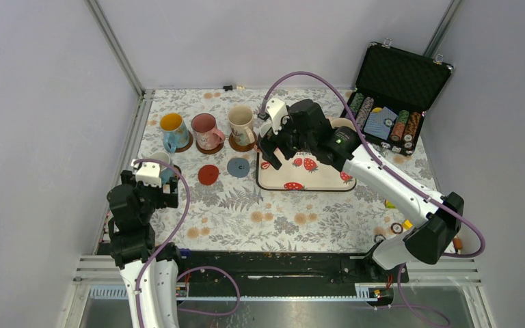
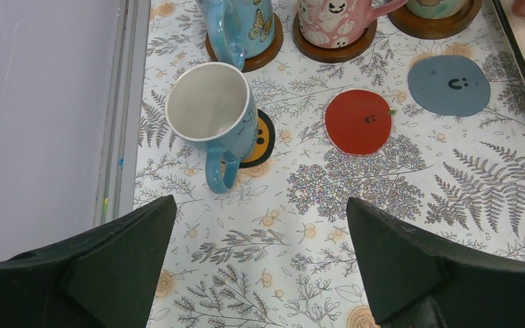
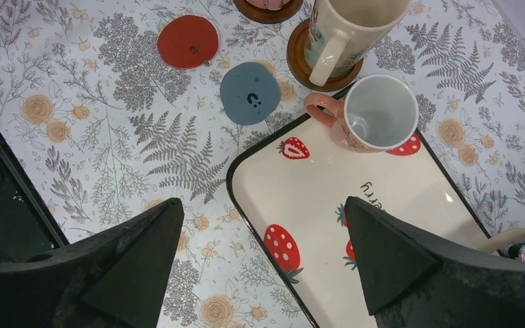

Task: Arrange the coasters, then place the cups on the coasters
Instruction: Pick up the cup from the tray.

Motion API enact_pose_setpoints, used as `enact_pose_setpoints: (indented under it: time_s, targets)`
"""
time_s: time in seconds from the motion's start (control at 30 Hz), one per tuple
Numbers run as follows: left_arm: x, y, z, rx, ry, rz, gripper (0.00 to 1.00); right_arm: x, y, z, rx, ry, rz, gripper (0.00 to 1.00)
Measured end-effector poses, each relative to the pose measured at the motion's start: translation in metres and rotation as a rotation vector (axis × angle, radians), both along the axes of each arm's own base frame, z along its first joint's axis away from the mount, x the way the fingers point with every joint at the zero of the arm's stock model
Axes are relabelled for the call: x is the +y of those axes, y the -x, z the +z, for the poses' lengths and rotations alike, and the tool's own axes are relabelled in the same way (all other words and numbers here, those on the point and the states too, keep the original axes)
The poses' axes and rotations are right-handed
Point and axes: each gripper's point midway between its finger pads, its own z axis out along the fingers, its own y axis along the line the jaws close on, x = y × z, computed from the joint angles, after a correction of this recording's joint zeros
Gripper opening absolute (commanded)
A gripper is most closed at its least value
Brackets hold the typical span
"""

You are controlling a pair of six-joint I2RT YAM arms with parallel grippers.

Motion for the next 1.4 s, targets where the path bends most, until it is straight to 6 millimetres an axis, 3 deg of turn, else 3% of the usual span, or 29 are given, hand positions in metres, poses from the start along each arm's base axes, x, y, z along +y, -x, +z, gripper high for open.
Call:
enact_pose_setpoints:
  time_s: [0.57,1.0,1.4]
  targets:
    - [0.0,0.0,0.0,0.0,0.0,0.0,0.99,0.002,-0.002,-0.001,-0.002,0.0,0.001,0.96]
    - [0.0,-0.003,-0.01,0.034,0.012,-0.005,0.99,0.01,-0.009,-0.053,0.08,0.075,0.005,0.95]
    - [0.0,-0.002,-0.01,0.031,0.012,-0.007,0.99,0.01,-0.009,-0.054,0.082,0.076,0.004,0.95]
